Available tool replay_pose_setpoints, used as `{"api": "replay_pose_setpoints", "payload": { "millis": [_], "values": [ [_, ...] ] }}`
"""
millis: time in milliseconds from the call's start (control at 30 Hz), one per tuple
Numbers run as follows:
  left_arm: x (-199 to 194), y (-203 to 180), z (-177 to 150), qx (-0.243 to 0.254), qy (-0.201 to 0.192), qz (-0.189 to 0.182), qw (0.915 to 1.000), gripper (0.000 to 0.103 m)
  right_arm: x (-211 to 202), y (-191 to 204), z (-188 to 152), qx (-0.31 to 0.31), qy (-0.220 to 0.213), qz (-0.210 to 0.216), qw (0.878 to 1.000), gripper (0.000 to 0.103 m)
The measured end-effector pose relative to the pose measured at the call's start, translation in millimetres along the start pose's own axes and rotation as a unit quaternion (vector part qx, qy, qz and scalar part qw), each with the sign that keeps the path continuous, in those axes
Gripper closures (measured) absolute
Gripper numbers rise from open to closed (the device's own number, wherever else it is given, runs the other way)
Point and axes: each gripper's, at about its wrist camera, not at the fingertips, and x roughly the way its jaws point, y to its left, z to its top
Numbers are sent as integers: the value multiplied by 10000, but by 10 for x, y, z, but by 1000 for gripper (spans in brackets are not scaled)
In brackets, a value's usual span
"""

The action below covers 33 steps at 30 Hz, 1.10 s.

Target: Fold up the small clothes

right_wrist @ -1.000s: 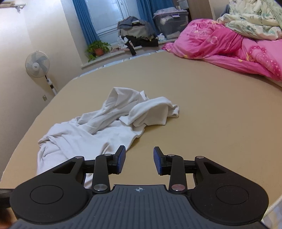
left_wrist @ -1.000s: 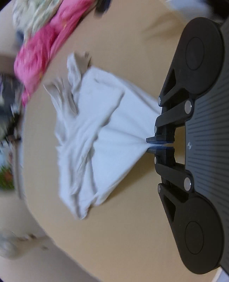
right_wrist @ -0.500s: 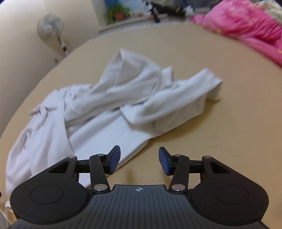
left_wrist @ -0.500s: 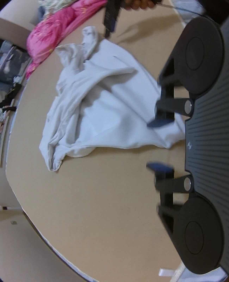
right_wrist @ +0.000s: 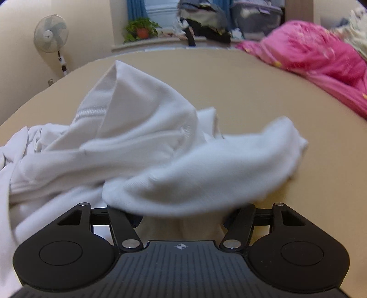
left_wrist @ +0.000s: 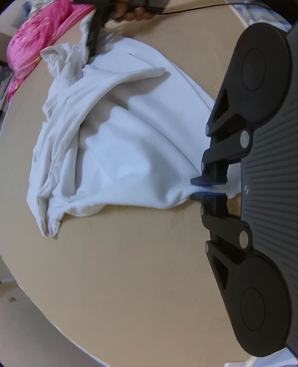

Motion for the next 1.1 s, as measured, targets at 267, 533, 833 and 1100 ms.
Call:
{"api": "replay_pose_setpoints", "payload": {
  "millis": [267,533,833,1100],
  "values": [
    [-345,168,223,-538,-1194,-284,9910,99,289,8,522,459,469,583,9961,95],
    [-596,326,160,-875,-1394,-717,9837,99,-627,-560,1293,1372,1047,607,9831,95],
    [-1010,245,-300,-23,-1278,-844,9882,99,-1747,-1049,22,1845,1179,1052,9700,97],
    [-1156,719,-528,-221,-846,-1021,9909,103,-2696,-1546,-80,2158,105,719,9737,96]
  ]
}}
